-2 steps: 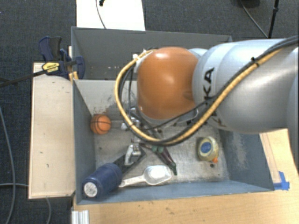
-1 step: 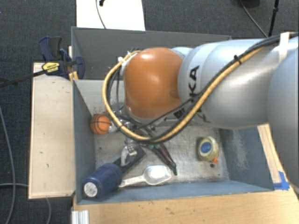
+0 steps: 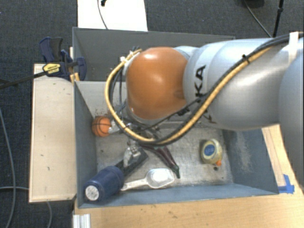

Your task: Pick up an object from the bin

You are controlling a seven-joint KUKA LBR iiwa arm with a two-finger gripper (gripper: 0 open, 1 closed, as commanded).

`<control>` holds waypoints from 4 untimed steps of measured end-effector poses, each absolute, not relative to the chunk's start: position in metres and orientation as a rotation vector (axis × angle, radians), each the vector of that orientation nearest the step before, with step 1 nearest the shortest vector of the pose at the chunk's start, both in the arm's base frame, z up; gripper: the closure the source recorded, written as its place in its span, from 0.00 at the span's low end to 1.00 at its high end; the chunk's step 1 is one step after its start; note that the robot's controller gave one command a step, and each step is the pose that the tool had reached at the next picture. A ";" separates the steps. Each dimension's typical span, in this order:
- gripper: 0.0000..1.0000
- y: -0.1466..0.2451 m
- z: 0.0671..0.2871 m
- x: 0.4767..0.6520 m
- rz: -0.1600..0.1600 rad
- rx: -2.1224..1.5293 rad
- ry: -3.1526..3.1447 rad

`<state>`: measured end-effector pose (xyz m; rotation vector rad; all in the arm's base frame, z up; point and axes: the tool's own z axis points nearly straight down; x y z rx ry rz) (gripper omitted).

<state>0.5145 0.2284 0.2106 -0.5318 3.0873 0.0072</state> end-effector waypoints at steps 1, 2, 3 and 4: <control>0.00 0.210 0.173 0.522 0.000 -0.631 3.080; 0.00 0.208 0.140 0.502 0.003 -0.804 3.026; 0.00 0.199 0.095 0.497 0.002 -0.794 3.037; 1.00 0.191 0.077 0.501 0.005 -1.173 2.888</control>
Offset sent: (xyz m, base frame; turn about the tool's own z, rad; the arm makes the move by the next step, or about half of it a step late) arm -0.0325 -0.0240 -0.1075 -0.2372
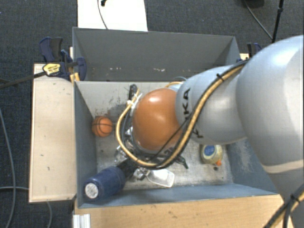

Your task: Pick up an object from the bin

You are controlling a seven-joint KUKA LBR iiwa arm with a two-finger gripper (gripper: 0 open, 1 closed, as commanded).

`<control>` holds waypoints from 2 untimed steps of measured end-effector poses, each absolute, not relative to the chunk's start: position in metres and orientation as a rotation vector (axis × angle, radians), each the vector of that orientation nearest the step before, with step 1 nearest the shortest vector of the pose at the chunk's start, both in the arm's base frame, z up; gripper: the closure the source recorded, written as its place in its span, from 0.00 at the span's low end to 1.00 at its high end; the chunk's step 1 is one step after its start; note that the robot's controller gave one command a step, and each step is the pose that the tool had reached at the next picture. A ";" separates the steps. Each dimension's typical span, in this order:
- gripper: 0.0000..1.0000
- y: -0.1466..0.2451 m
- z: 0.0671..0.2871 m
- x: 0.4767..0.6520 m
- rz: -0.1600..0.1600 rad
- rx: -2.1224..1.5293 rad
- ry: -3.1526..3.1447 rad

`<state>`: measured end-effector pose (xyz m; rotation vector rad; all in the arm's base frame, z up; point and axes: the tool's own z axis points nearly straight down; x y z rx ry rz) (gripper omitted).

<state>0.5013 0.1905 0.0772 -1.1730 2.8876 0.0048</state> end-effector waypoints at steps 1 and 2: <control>1.00 0.191 0.077 0.501 0.005 -1.170 2.889; 1.00 0.182 0.118 0.498 0.000 -1.181 2.914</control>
Offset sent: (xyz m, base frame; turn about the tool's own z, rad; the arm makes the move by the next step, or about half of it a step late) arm 0.0037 -0.0158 0.1300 0.0074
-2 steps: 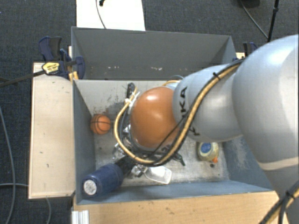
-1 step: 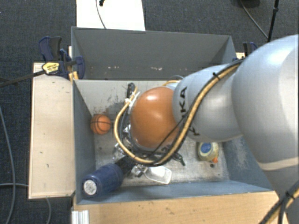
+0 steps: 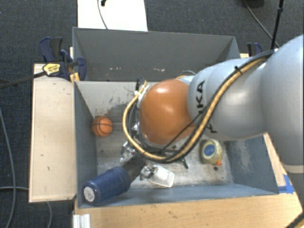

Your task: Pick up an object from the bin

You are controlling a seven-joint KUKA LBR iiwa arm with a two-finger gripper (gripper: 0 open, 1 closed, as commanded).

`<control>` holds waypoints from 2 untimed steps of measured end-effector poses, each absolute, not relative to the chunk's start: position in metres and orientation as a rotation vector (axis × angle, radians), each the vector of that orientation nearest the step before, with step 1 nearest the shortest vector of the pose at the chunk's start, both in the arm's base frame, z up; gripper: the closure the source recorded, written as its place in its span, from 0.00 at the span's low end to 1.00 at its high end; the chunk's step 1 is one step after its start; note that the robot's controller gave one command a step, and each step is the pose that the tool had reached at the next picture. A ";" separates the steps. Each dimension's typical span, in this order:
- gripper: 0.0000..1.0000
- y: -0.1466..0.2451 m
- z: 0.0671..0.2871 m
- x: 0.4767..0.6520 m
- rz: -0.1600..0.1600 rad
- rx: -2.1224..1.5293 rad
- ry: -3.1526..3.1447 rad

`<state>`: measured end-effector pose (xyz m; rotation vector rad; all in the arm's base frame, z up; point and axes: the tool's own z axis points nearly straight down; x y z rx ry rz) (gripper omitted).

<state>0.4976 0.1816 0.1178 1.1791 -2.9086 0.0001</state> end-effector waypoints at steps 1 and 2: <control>1.00 0.175 0.144 0.505 0.002 1.205 -2.905; 1.00 0.161 0.124 0.504 -0.004 1.092 -2.953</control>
Offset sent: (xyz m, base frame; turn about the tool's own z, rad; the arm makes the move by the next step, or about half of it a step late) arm 0.0041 -0.0634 -0.0478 0.2596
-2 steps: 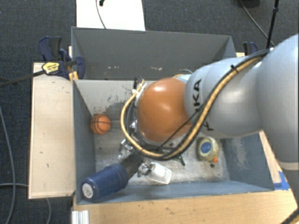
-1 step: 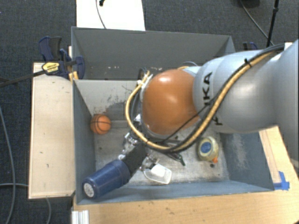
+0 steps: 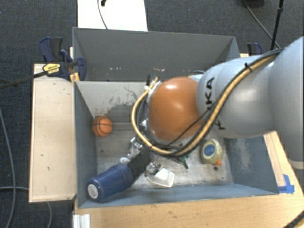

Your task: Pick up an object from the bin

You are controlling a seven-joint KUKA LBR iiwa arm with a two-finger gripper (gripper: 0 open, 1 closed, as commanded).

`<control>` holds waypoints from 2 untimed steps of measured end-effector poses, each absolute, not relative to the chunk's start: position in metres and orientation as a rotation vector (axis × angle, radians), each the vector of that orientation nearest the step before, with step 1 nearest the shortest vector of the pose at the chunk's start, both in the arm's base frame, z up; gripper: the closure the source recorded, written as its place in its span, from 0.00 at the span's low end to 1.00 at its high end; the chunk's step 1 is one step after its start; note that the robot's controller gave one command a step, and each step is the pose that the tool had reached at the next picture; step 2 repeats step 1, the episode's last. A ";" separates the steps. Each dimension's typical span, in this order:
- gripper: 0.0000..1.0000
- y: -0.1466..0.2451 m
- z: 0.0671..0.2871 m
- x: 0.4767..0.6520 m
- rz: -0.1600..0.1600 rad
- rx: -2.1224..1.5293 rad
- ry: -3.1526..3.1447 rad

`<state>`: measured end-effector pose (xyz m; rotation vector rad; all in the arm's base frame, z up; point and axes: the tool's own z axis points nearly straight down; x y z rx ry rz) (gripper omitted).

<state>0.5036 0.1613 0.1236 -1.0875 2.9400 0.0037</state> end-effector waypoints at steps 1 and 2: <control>1.00 0.168 0.261 0.560 -0.002 -1.590 2.700; 1.00 0.168 0.261 0.560 -0.002 -1.590 2.700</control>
Offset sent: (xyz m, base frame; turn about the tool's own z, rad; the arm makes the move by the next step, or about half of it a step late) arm 0.0000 0.0000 0.0000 0.0000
